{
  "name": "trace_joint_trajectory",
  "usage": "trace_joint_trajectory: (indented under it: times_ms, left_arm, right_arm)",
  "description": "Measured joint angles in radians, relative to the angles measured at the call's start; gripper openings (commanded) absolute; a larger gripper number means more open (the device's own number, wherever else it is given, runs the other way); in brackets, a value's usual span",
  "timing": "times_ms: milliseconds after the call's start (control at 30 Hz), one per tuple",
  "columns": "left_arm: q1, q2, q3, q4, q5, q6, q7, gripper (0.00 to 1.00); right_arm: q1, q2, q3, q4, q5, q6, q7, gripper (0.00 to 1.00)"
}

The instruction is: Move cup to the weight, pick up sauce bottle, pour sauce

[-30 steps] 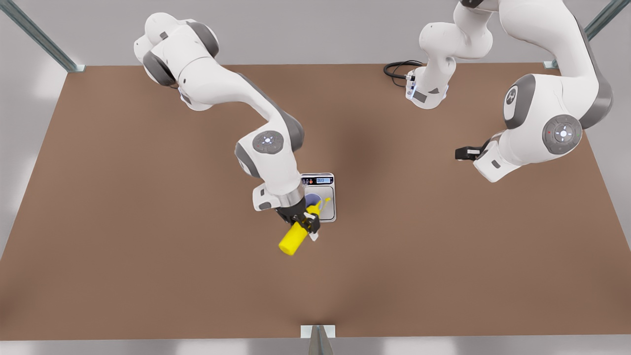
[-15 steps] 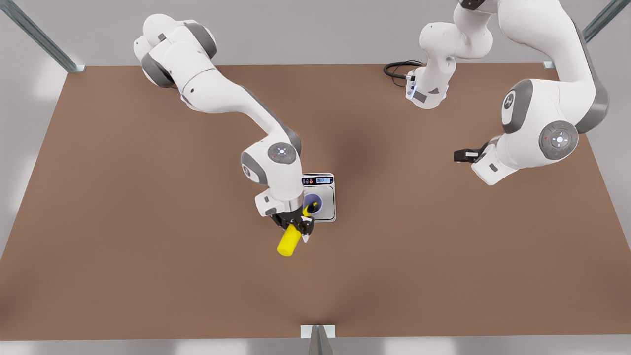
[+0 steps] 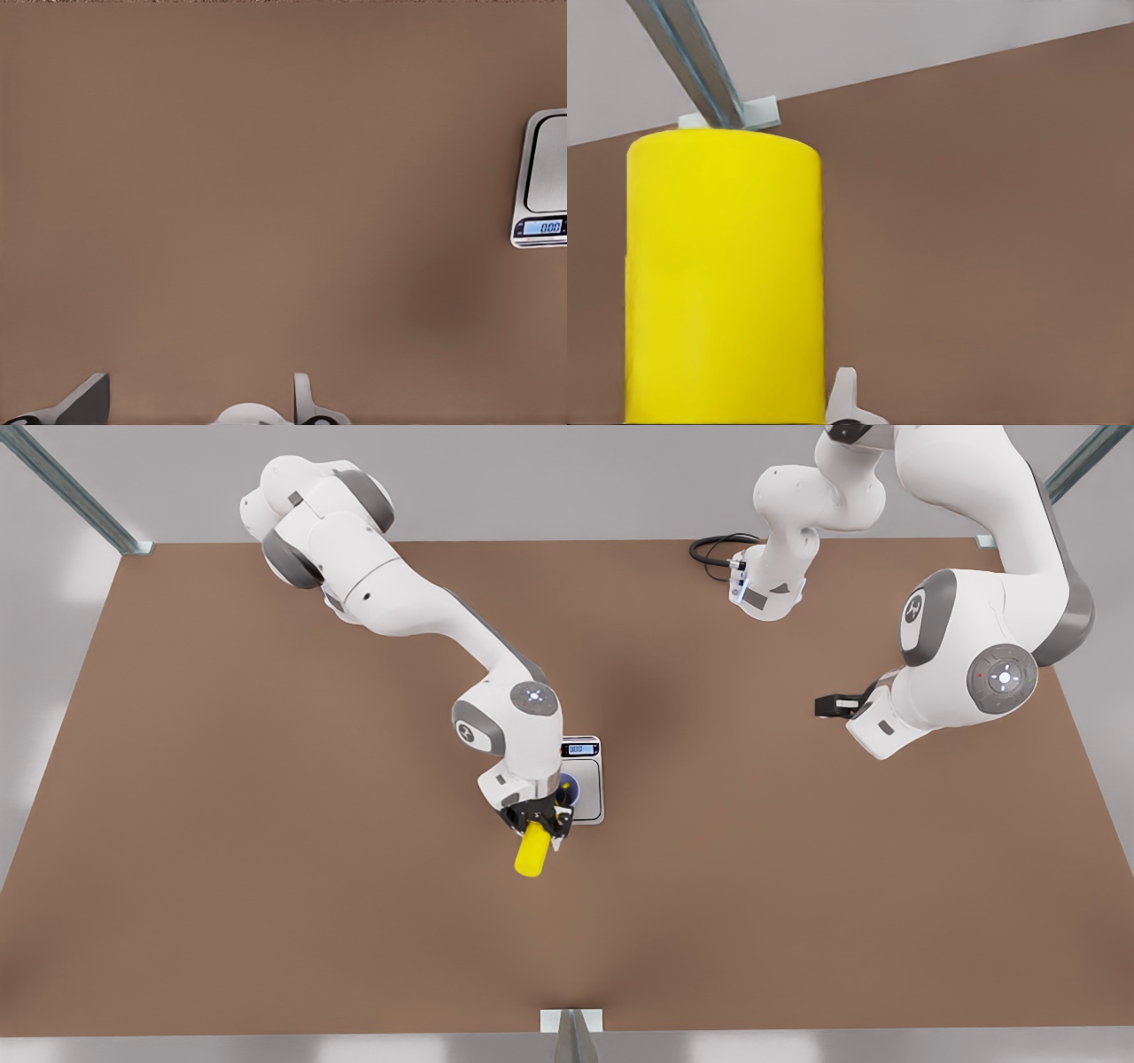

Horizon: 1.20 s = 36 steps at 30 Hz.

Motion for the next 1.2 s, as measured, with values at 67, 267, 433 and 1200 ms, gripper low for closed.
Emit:
trace_joint_trajectory:
  times_ms: [67,267,433,1200]
  left_arm:
    - [0.000,-0.001,0.000,0.000,0.000,-0.001,0.000,1.00]
    - [0.000,-0.002,-0.002,0.000,0.000,-0.003,0.000,1.00]
    - [0.000,-0.011,-0.001,0.000,0.000,-0.029,0.004,1.00]
    - [0.003,0.079,0.015,-0.002,-0.069,-0.055,0.037,1.00]
  right_arm:
    - [0.003,0.010,0.000,-0.008,-0.032,-0.001,0.001,0.21]
    - [0.005,0.028,0.001,-0.006,-0.078,0.003,0.006,0.21]
    - [0.001,0.025,0.012,0.001,-0.072,0.002,0.007,0.21]
    - [-0.369,-0.188,0.016,-0.251,1.454,-0.096,-0.153,0.21]
